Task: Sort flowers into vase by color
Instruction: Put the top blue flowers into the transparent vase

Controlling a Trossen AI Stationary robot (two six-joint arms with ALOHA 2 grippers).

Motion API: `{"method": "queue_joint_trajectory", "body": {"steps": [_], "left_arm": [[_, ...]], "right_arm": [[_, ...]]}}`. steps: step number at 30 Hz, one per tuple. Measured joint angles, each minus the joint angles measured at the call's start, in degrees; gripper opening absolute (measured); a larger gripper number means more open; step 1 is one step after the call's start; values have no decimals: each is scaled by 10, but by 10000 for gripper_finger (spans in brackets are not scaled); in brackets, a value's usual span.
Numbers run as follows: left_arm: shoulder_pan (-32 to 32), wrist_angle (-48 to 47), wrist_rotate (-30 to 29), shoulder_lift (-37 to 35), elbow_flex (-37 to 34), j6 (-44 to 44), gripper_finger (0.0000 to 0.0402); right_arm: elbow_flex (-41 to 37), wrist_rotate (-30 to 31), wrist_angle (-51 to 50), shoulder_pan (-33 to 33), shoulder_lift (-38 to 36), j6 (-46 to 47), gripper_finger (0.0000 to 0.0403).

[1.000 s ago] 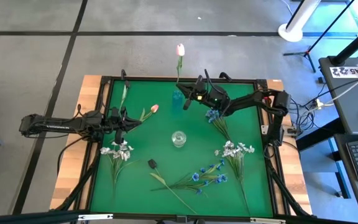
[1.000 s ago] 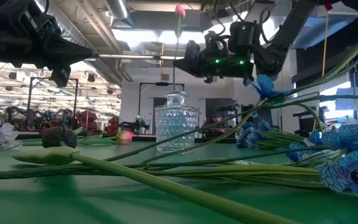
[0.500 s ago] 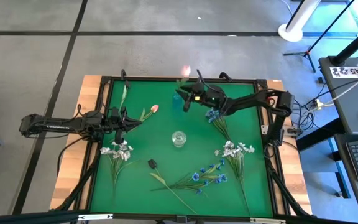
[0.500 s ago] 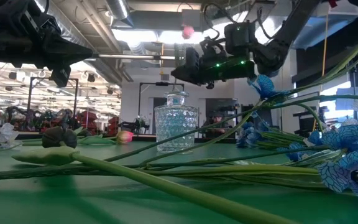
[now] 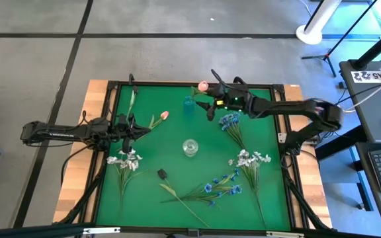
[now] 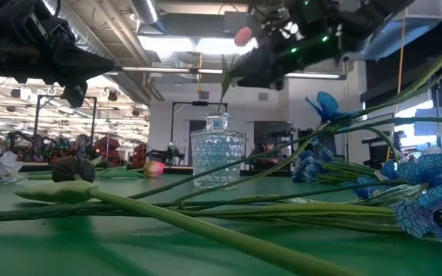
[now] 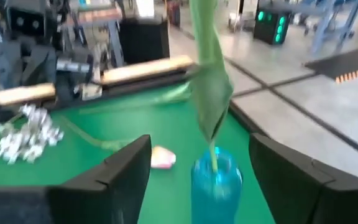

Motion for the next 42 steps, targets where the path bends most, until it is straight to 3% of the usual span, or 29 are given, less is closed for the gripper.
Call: {"method": "queue_joint_trajectory", "body": {"steps": [4,12,18,26,30,42], "left_arm": [[0,0,0,0,0,0,0],[0,0,0,0,0,0,0],[0,0,0,0,0,0,0],[0,0,0,0,0,0,0],[0,0,0,0,0,0,0],[0,0,0,0,0,0,0]], "right_arm": [[0,-19,-167,0,-84,-18,271],[0,-24,-447,30,-218,83,261],[-2,24,-558,107,-216,163,253],[-2,125,-705,188,-139,319,253],[-8,109,-729,193,-88,371,253],[-142,42,-560,159,-23,384,251]]}}
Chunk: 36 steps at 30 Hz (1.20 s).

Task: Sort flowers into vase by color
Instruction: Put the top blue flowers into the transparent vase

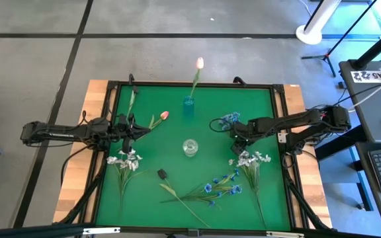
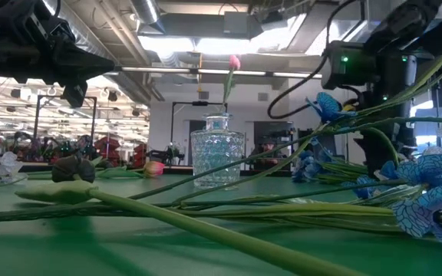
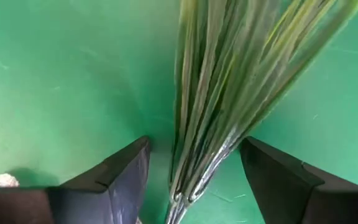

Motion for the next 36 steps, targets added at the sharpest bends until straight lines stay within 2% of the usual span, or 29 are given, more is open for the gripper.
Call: {"method": "queue_joint_trajectory", "body": {"steps": [4,7,10,12,17,22,25,28,31,36], "left_arm": [[0,0,0,0,0,0,0],[0,0,0,0,0,0,0],[0,0,0,0,0,0,0],[0,0,0,0,0,0,0],[0,0,0,0,0,0,0],[0,0,0,0,0,0,0],[0,0,0,0,0,0,0],[0,0,0,0,0,0,0],[0,0,0,0,0,0,0],[0,0,0,0,0,0,0]], "right_arm": [[-2,12,-2,2,-9,-1,212],[1,22,-5,2,-23,-6,144],[15,41,2,2,-44,-19,50],[24,45,-3,2,-64,-31,16],[84,67,-53,10,-132,-34,13],[158,178,-55,50,-215,-70,11],[177,247,2,83,-255,-115,7],[178,288,92,114,-278,-182,7],[178,300,178,140,-278,-236,8],[178,281,284,187,-234,-296,5]]}}
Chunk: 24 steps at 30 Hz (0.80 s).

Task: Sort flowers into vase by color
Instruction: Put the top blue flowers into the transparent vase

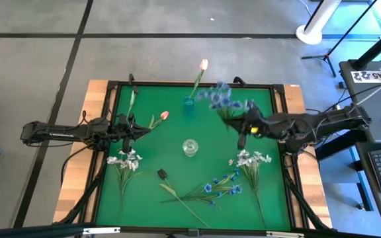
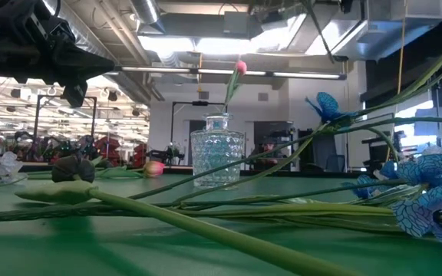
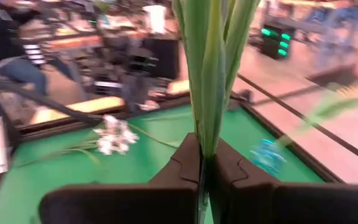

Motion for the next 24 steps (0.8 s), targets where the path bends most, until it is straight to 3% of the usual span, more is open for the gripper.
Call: {"method": "queue_joint_trajectory", "body": {"steps": [7,14,20,24], "left_arm": [[0,0,0,0,0,0,0],[0,5,-2,0,0,-1,0],[0,88,-37,0,0,-62,0],[0,144,3,0,0,-38,0]], "right_arm": [[0,-7,107,34,82,-35,6],[0,-72,211,33,140,-52,9],[0,-80,251,33,154,-68,6],[0,-80,273,32,156,-81,10]]}}
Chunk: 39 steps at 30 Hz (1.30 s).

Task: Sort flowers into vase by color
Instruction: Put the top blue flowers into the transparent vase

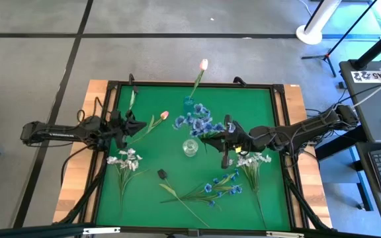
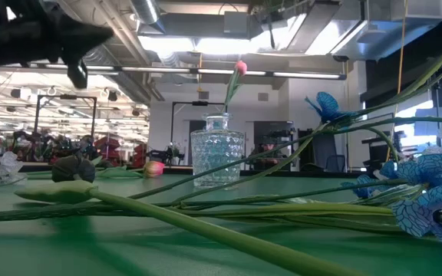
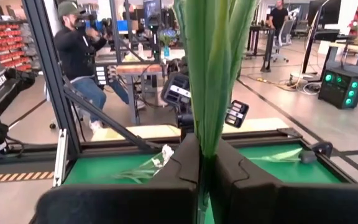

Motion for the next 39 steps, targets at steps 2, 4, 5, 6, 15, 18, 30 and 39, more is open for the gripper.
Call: {"method": "queue_joint_trajectory", "body": {"steps": [2,4,5,6,15,18,30,39], "left_arm": [[0,25,43,1,0,12,0],[0,45,74,11,0,10,0],[0,48,81,17,1,8,0],[0,47,85,23,2,8,0],[-4,50,68,170,73,9,4],[-19,47,58,249,113,39,27],[-110,75,46,540,368,206,151],[-122,59,-20,699,499,219,189]], "right_arm": [[0,0,8,0,0,-1,10],[0,0,9,0,0,-1,8],[0,0,10,0,0,-1,7],[0,0,13,0,0,-1,6],[0,0,40,0,0,-15,8],[0,0,42,0,0,-17,5],[0,5,42,0,0,-17,6],[0,6,41,0,0,-17,10]]}}
